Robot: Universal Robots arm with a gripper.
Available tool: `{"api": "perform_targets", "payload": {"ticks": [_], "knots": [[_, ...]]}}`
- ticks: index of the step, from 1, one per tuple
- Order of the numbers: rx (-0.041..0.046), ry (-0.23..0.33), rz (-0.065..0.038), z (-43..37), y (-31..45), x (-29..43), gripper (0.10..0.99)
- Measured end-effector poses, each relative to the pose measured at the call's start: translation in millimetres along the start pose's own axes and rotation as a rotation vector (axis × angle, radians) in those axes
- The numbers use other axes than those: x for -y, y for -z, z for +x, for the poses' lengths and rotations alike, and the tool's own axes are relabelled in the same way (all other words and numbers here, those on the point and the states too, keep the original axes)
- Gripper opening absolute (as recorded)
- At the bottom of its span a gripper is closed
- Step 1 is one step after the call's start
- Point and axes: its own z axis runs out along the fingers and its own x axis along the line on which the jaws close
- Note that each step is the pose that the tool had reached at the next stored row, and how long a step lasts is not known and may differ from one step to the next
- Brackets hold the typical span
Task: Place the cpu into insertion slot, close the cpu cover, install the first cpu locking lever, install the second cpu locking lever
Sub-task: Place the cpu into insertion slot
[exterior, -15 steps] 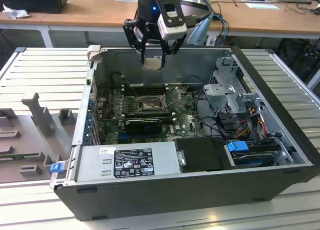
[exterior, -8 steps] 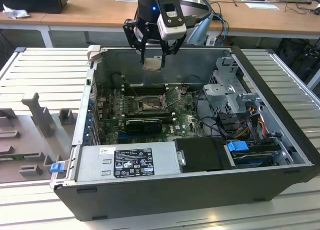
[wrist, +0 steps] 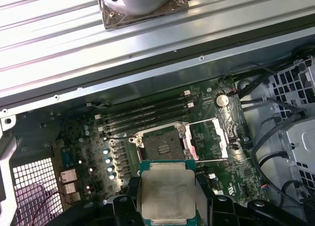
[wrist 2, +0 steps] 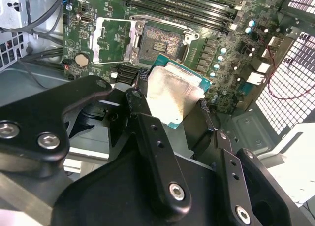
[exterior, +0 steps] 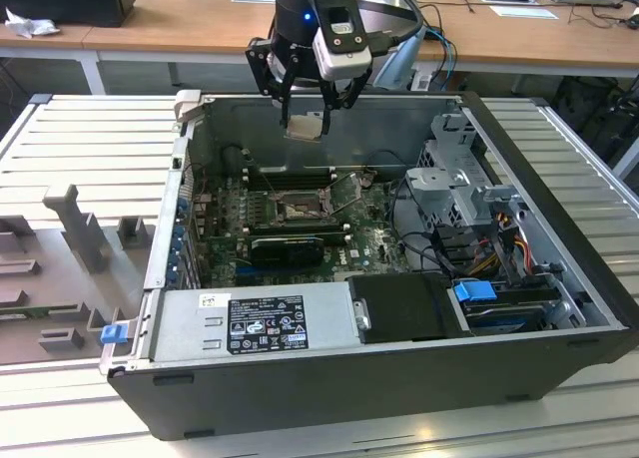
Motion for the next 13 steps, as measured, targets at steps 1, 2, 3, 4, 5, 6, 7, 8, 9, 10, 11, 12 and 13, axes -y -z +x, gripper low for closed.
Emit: {"api": "perform_targets", "payload": {"ticks": [1, 2, 3, 4, 5, 6, 7, 8, 9, 10, 11, 12, 13], "knots": [[0.0002, -0.002, 0.000, 0.0, 0.0, 0.0, 0.533], [0.0003, -0.004, 0.000, 0.0, 0.0, 0.0, 0.533], [0.0005, -0.006, 0.000, 0.0, 0.0, 0.0, 0.533], [0.0006, -0.007, 0.000, 0.0, 0.0, 0.0, 0.533], [0.0007, -0.008, 0.000, 0.0, 0.0, 0.0, 0.533], [0.0009, -0.010, 0.000, 0.0, 0.0, 0.0, 0.533], [0.0009, -0.011, 0.000, 0.0, 0.0, 0.0, 0.533], [0.0010, -0.011, 0.000, 0.0, 0.0, 0.0, 0.533], [0.0011, -0.012, 0.000, 0.0, 0.0, 0.0, 0.533], [0.0012, -0.013, 0.000, 0.1, 0.0, 0.0, 0.533], [0.0012, -0.014, 0.000, 0.1, 0.0, 0.0, 0.533], [0.0014, -0.015, 0.000, 0.1, 0.0, 0.0, 0.533], [0.0015, -0.017, 0.000, 0.1, 0.0, 0.0, 0.533]]}}
